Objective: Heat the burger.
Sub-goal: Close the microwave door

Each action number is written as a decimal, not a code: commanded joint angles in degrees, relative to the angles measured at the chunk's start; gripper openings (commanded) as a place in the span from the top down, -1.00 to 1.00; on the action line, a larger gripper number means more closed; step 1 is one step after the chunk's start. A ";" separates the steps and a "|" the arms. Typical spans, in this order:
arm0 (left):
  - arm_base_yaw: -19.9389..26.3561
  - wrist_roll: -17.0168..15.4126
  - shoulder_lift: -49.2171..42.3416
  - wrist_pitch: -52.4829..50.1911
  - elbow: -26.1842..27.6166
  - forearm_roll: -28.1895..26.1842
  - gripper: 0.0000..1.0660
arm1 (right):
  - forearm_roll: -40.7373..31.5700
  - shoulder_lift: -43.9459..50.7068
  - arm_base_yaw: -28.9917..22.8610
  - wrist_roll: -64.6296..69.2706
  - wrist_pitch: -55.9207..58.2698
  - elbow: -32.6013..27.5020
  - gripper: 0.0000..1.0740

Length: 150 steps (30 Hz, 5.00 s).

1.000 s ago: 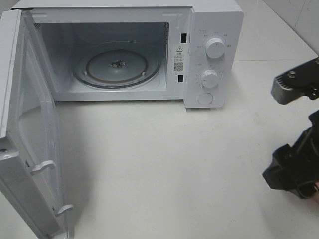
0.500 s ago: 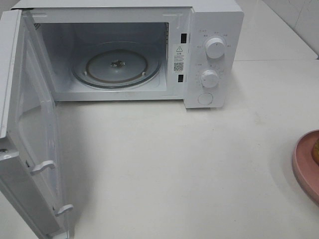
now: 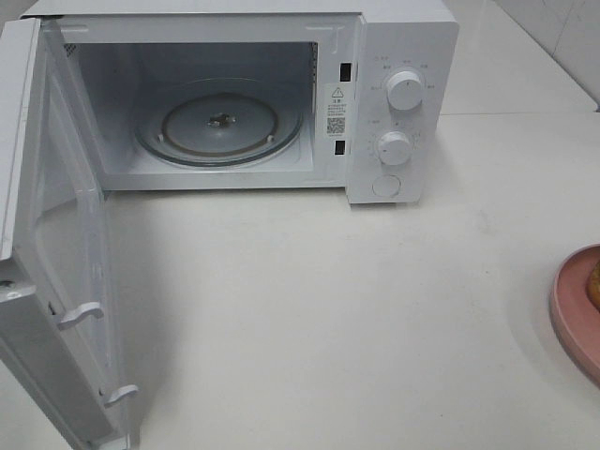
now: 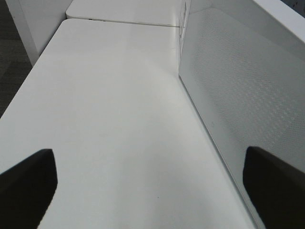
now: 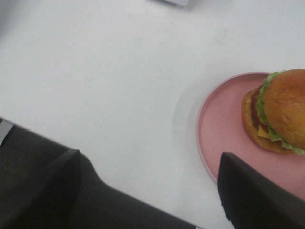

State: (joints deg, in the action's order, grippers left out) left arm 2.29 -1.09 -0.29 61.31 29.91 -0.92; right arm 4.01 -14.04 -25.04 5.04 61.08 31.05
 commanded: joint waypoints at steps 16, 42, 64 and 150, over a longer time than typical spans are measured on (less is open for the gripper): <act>-0.06 0.11 -1.03 -0.06 -0.23 0.00 -0.83 | -0.40 15.87 19.71 -2.12 -4.01 -2.35 -0.42; -0.06 0.11 -1.03 -0.06 -0.23 0.00 -0.83 | -0.40 15.81 19.71 -2.12 -4.01 -2.35 -0.42; -0.06 0.11 -1.03 -0.06 -0.23 -0.06 -0.83 | -0.40 15.81 19.71 -2.12 -4.01 -2.35 -0.42; -0.34 -28.65 63.20 -108.80 -19.02 47.96 1.00 | -0.40 15.81 19.71 -2.12 -4.01 -2.35 -0.42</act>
State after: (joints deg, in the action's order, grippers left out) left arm 2.18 -29.22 62.74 -45.78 10.31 46.35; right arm 3.72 0.23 -5.73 3.38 57.87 28.88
